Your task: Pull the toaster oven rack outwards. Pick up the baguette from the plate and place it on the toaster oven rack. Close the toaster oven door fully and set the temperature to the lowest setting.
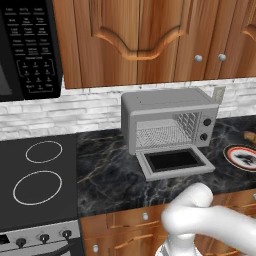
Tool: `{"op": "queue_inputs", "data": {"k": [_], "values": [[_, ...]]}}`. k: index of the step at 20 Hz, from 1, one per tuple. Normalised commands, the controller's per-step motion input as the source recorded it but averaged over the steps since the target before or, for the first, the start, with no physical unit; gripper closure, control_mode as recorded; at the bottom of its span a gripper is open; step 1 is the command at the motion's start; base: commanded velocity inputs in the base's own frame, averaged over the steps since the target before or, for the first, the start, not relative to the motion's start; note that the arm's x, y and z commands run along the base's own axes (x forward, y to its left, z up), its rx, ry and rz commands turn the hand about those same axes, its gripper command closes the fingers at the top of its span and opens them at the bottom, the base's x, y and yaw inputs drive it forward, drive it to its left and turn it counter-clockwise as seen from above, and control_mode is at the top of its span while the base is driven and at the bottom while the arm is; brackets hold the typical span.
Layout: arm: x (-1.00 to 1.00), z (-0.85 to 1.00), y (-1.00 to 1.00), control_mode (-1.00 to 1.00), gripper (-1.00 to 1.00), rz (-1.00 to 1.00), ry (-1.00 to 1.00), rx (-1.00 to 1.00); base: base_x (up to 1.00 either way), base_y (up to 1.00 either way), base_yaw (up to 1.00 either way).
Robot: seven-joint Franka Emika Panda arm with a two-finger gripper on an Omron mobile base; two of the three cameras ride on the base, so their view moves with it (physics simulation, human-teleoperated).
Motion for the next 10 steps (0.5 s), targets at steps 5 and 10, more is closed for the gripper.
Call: {"op": "queue_inputs", "data": {"k": [5, 10], "values": [[-0.17, 1.00, 0.72, -1.00, 1.00, 0.33, -0.19, -0.07, 0.00, 0.00, 0.00], [-0.19, 0.85, 0.94, -1.00, 1.00, 0.23, -0.23, -0.13, 0.00, 0.00, 0.00]]}}
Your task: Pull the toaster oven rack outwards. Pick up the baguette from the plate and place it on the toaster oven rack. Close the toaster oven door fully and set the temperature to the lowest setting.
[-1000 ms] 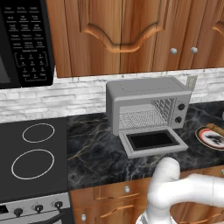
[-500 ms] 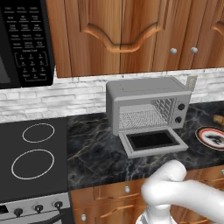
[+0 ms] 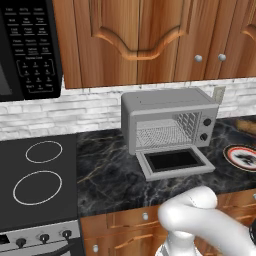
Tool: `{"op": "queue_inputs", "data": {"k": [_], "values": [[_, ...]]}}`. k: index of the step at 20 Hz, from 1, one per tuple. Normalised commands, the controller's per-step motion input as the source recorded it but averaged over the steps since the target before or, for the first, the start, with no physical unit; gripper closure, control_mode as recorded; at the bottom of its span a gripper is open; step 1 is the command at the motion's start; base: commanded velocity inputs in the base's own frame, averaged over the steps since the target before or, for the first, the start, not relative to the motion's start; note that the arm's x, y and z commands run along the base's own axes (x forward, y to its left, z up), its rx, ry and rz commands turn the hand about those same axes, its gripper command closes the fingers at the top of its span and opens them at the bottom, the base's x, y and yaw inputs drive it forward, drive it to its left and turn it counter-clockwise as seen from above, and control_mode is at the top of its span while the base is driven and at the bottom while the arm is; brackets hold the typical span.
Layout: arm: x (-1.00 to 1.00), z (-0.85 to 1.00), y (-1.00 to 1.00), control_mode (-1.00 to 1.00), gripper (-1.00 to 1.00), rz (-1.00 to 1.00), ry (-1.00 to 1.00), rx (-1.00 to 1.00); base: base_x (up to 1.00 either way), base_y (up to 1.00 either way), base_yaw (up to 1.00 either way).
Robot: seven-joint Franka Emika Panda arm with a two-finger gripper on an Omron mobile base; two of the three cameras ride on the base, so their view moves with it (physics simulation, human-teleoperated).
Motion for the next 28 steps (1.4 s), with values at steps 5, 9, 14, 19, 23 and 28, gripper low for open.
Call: {"op": "queue_inputs", "data": {"k": [5, 9, 14, 19, 23, 28], "values": [[-0.04, 0.54, 1.00, -1.00, 1.00, 0.14, -0.30, -0.14, 0.00, 0.00, 0.00], [0.00, 0.30, 1.00, -1.00, 1.00, 0.14, -0.27, -0.14, 0.00, 0.00, 0.00], [0.07, 0.04, 0.78, -1.00, 1.00, 0.16, -0.25, -0.13, 0.00, 0.00, 0.00], [0.14, 0.11, 0.61, -1.00, 1.00, 0.18, -0.11, -0.11, 0.00, 0.00, 0.00], [0.20, 0.01, 0.49, -1.00, 1.00, 0.16, -0.03, -0.10, 0.00, 0.00, 0.00], [0.19, 0.10, 0.26, -1.00, 1.00, 0.08, 0.08, -0.07, 0.00, 0.00, 0.00]]}}
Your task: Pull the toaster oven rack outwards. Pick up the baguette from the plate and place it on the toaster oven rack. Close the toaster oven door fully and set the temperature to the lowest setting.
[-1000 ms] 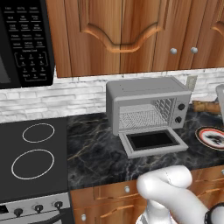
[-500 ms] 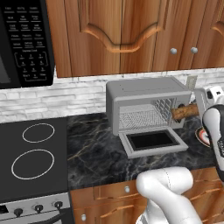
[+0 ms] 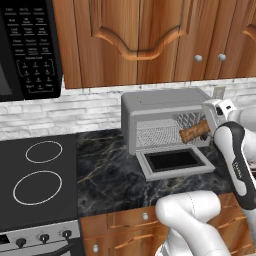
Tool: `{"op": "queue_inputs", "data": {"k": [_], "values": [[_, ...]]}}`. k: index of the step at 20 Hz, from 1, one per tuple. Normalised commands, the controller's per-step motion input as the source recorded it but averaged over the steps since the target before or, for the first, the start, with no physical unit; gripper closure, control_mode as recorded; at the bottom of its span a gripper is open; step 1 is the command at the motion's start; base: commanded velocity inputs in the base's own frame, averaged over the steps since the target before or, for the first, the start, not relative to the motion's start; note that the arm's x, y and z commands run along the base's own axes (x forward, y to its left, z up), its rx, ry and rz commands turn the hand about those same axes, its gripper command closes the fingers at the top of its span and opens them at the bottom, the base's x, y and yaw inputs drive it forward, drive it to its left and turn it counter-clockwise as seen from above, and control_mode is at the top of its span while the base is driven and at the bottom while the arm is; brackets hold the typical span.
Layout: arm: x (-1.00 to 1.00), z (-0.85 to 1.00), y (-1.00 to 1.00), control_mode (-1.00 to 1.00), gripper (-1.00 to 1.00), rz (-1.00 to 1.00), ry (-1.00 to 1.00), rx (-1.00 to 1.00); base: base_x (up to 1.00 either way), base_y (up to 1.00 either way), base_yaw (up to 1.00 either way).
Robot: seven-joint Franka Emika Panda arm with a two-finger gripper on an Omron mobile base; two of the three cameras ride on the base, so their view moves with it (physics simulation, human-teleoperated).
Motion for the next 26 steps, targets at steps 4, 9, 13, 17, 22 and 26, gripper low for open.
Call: {"op": "queue_inputs", "data": {"k": [4, 9, 13, 17, 22, 26], "values": [[0.31, 0.03, 0.13, -1.00, 1.00, 0.00, 0.35, 0.00, 0.00, 0.00, 0.00], [0.20, 0.00, 0.07, -1.00, 1.00, 0.00, 0.24, 0.00, 0.00, 0.00, 0.00], [0.21, -0.06, 0.00, -1.00, 1.00, 0.00, 0.03, 0.00, 0.00, 0.00, 0.00], [0.35, -0.16, 0.00, -1.00, 1.00, 0.00, 0.00, 0.00, 0.00, 0.00, 0.00], [0.33, -0.33, 0.00, -1.00, 1.00, 0.00, 0.02, 0.00, 0.00, 0.00, 0.00], [0.26, -0.48, 0.05, -1.00, 1.00, 0.00, 0.05, 0.00, 0.00, 0.00, 0.00]]}}
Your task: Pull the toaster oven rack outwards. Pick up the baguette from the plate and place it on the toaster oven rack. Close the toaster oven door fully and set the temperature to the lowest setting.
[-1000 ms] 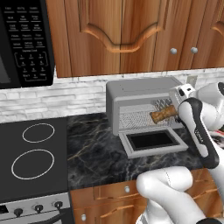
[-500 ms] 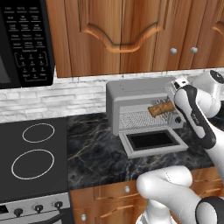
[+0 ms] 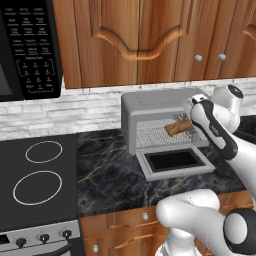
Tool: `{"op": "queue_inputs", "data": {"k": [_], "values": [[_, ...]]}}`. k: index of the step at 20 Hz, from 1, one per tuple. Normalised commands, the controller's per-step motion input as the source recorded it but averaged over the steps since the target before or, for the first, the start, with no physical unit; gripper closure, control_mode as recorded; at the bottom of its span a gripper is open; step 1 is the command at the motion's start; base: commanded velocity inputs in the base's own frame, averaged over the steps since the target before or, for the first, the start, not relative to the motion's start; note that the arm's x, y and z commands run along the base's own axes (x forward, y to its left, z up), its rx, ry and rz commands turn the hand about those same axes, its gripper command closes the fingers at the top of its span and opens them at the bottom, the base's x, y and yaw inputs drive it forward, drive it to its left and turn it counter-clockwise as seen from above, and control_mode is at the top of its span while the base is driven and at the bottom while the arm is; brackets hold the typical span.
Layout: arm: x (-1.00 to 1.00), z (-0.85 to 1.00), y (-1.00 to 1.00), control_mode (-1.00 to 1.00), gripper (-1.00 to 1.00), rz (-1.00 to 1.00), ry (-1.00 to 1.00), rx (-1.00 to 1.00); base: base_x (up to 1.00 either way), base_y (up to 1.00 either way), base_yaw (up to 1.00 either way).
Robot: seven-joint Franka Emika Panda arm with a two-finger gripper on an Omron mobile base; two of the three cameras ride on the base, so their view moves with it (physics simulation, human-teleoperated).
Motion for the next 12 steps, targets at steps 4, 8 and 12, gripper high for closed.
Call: {"op": "queue_inputs", "data": {"k": [4, 8, 12], "values": [[0.24, -0.28, 0.19, -1.00, 1.00, -0.08, 0.01, 0.00, 0.00, 0.00, 0.00], [0.27, -0.11, 0.14, -1.00, 1.00, -0.10, 0.02, 0.00, 0.00, 0.00, 0.00], [0.33, -0.27, 0.00, -1.00, 1.00, 0.00, 0.00, 0.03, 0.00, 0.00, 0.00]]}}
